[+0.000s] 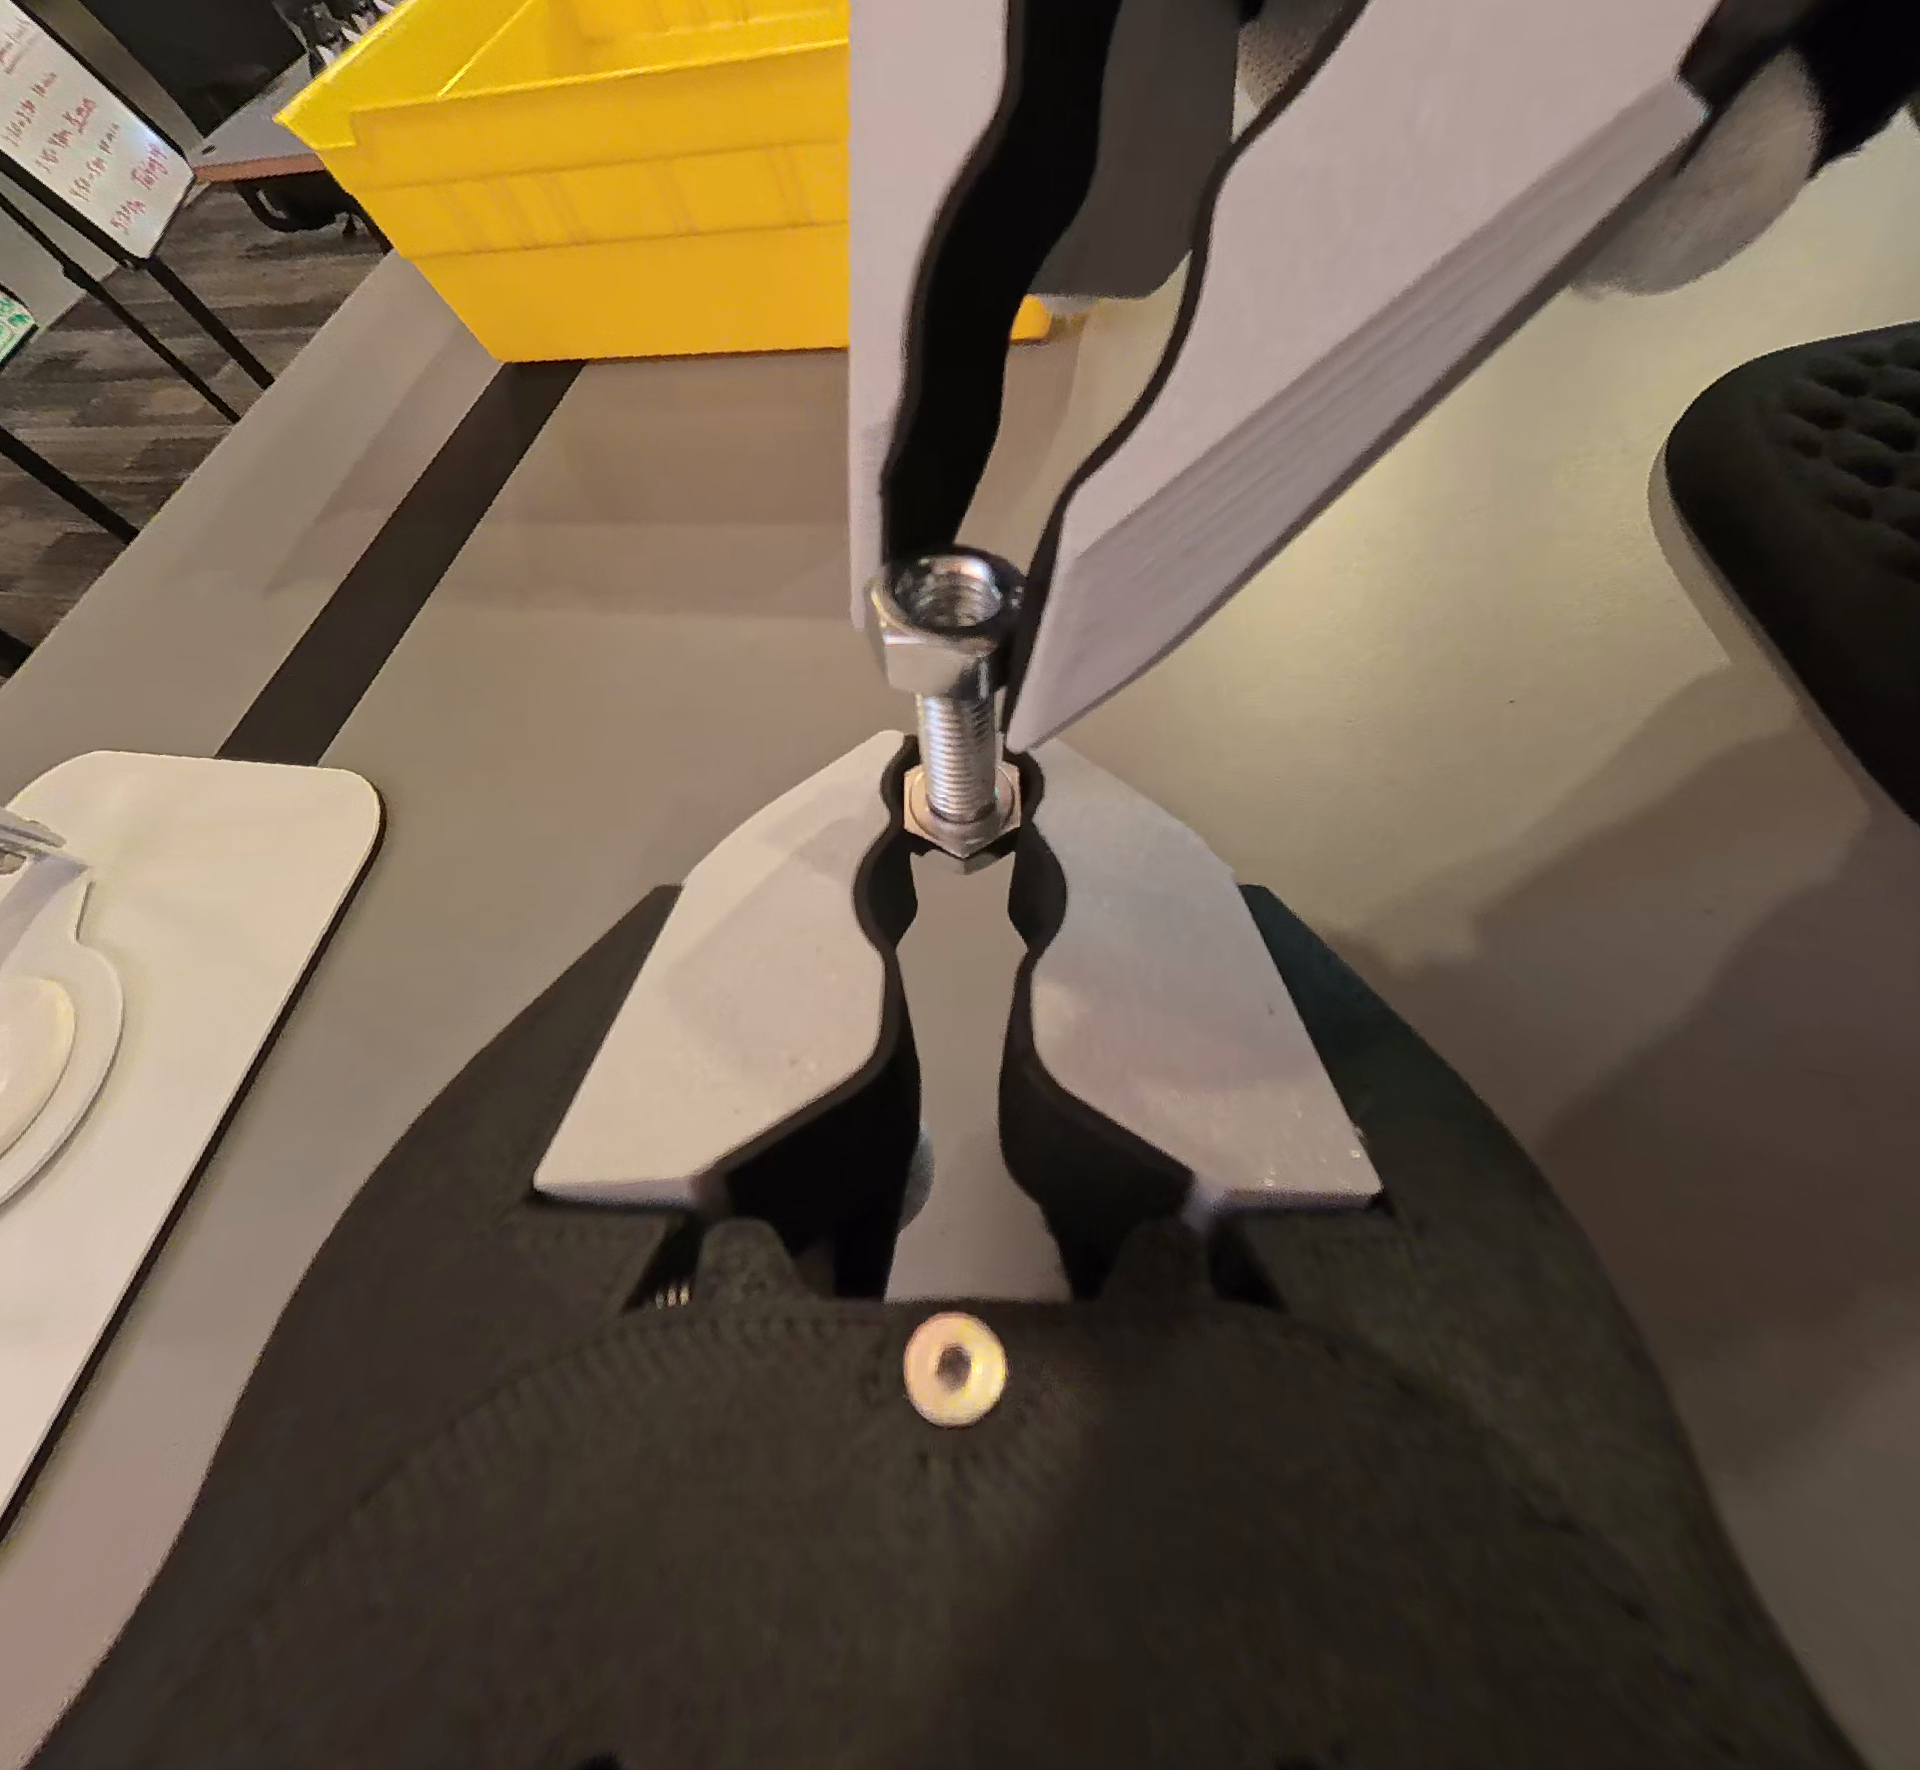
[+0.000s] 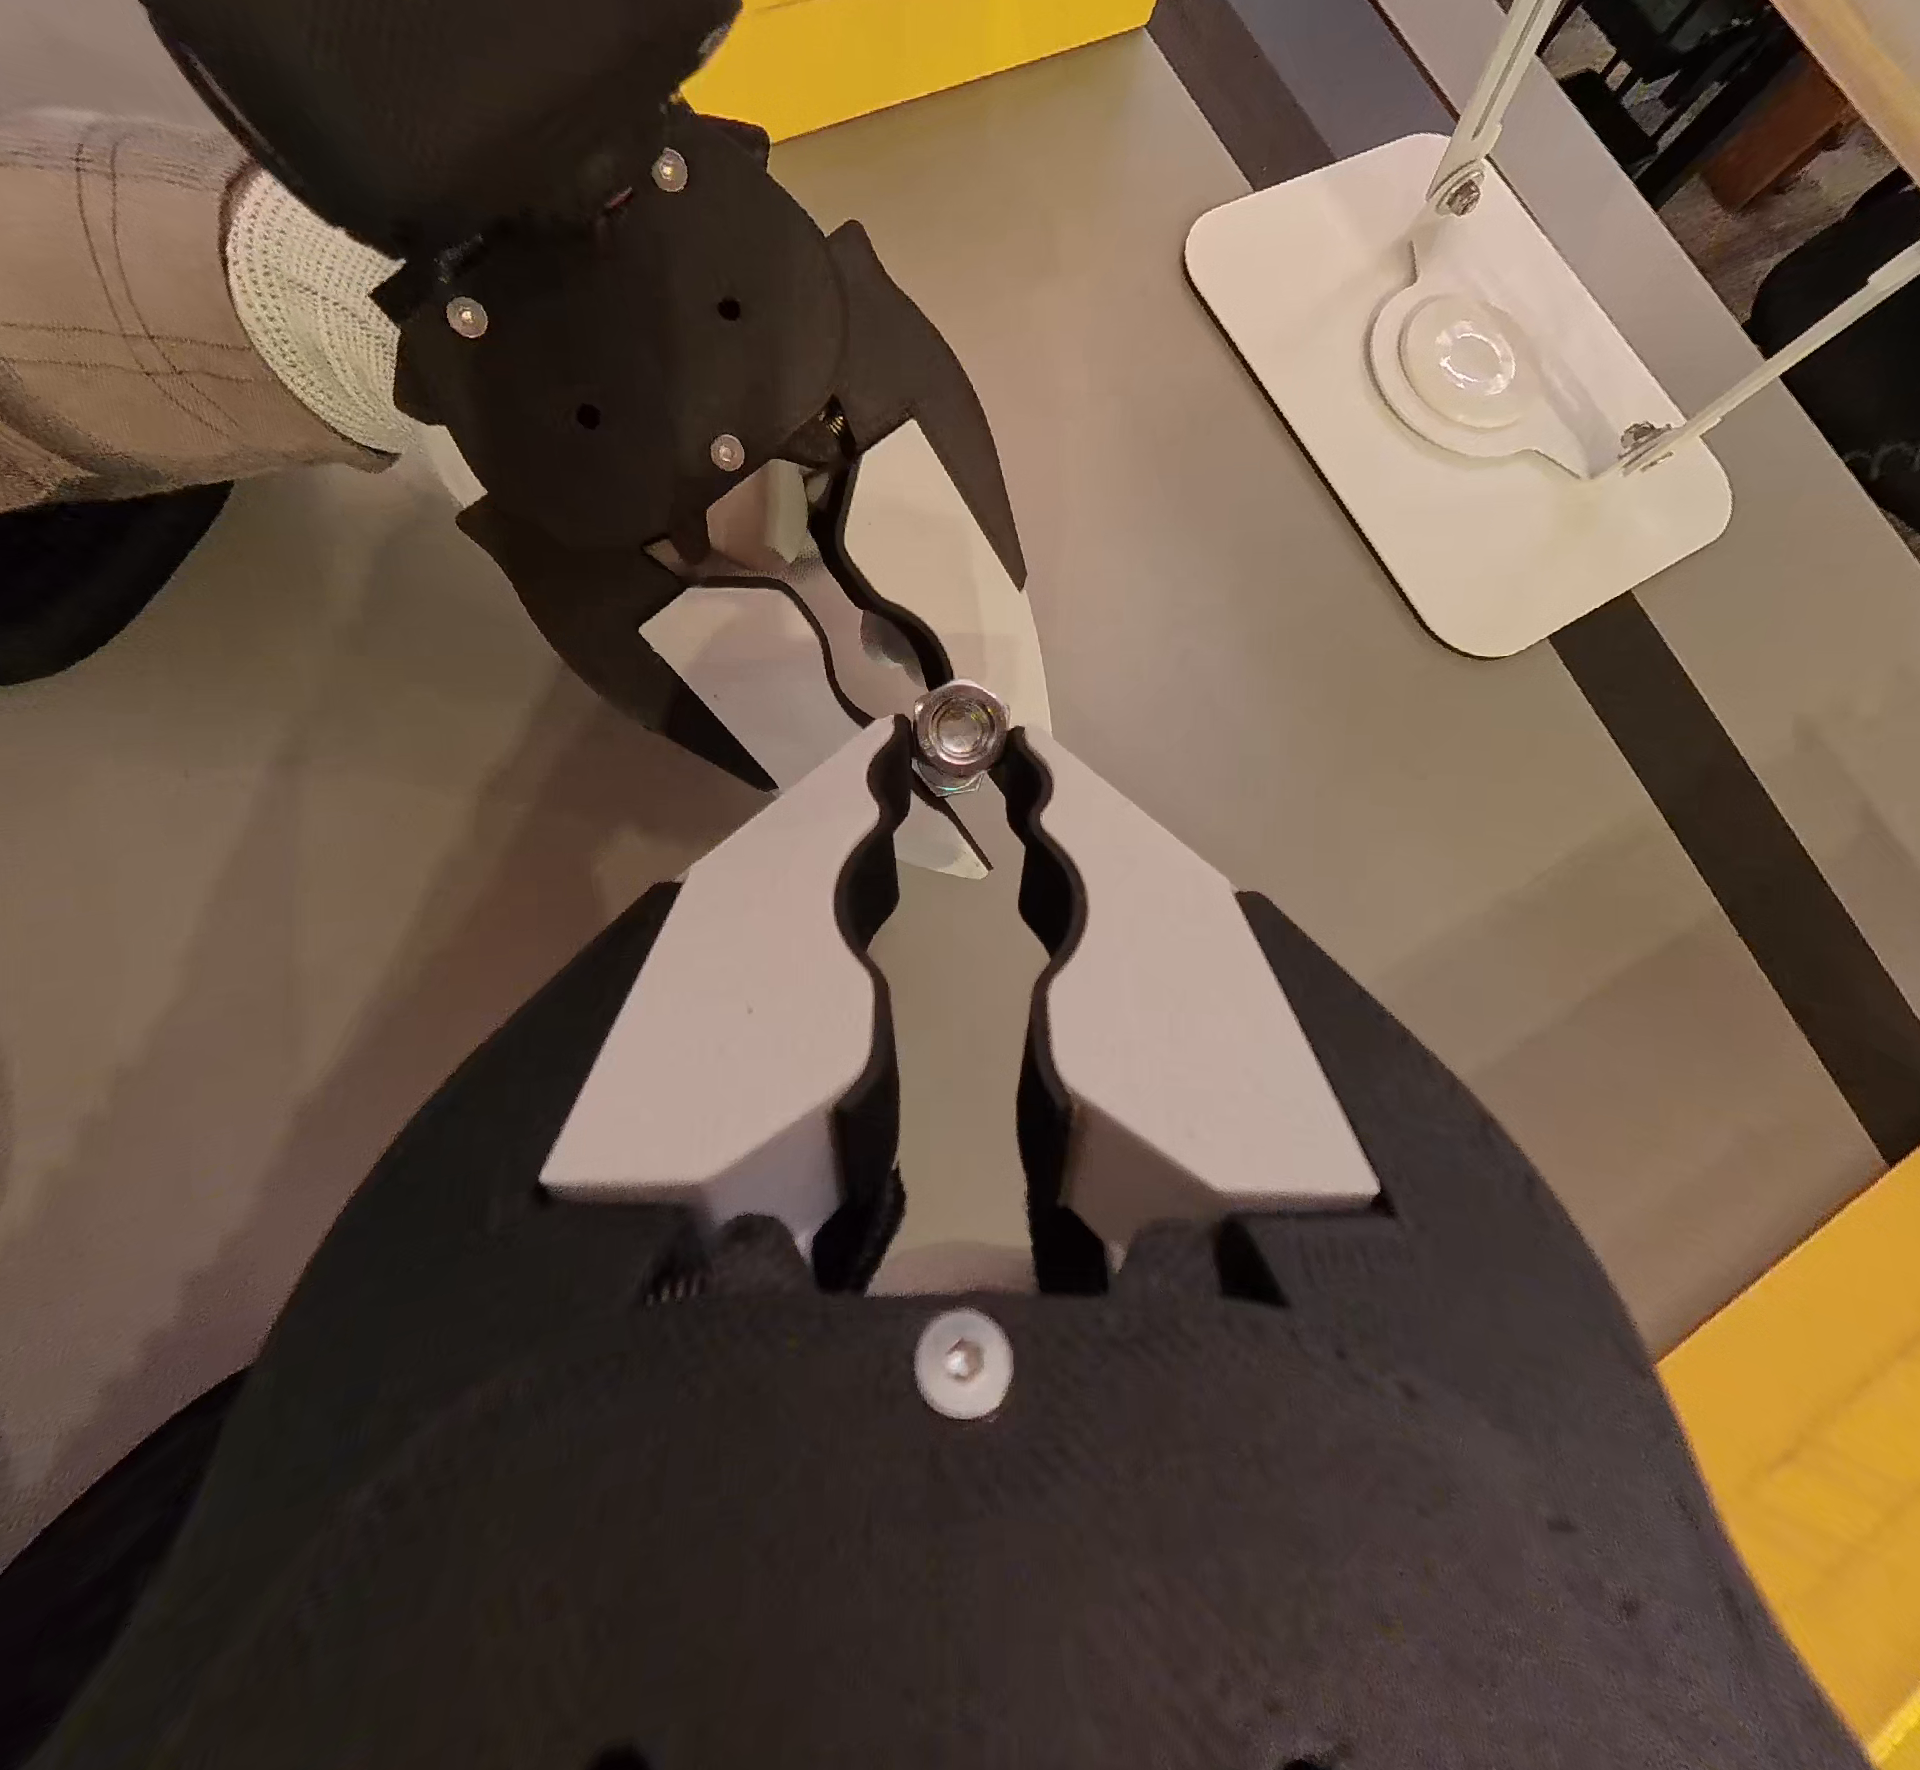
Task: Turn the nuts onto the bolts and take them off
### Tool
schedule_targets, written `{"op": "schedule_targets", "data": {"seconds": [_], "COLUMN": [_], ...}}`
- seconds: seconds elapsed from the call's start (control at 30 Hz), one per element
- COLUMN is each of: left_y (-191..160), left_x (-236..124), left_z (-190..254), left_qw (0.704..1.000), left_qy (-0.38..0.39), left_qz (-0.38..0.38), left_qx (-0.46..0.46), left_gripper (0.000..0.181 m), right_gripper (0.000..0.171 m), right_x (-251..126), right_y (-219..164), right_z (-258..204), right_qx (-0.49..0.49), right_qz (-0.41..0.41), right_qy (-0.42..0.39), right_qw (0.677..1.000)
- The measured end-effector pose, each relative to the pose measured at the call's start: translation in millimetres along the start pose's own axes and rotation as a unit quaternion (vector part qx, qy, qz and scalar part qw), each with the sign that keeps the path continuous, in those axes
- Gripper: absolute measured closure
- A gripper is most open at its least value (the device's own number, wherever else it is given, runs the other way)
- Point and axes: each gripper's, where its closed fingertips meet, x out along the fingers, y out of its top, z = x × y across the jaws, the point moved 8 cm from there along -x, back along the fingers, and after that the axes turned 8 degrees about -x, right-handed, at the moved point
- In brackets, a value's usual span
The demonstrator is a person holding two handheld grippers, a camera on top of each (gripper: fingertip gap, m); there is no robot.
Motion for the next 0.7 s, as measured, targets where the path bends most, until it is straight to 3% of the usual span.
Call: {"op": "schedule_targets", "data": {"seconds": [0.37, 0.7], "left_y": [1, 8], "left_x": [-1, -9], "left_z": [0, -1], "left_qw": [1.000, 0.997], "left_qy": [-0.012, -0.044], "left_qz": [0.009, 0.042], "left_qx": [-0.013, -0.047], "left_gripper": [0.167, 0.167], "right_gripper": [0.141, 0.139], "right_x": [-7, -23], "right_y": [-1, -4], "right_z": [0, 0], "right_qx": [-0.005, 0.002], "right_qz": [0.023, 0.185], "right_qy": [-0.004, 0.003], "right_qw": [1.000, 0.983]}}
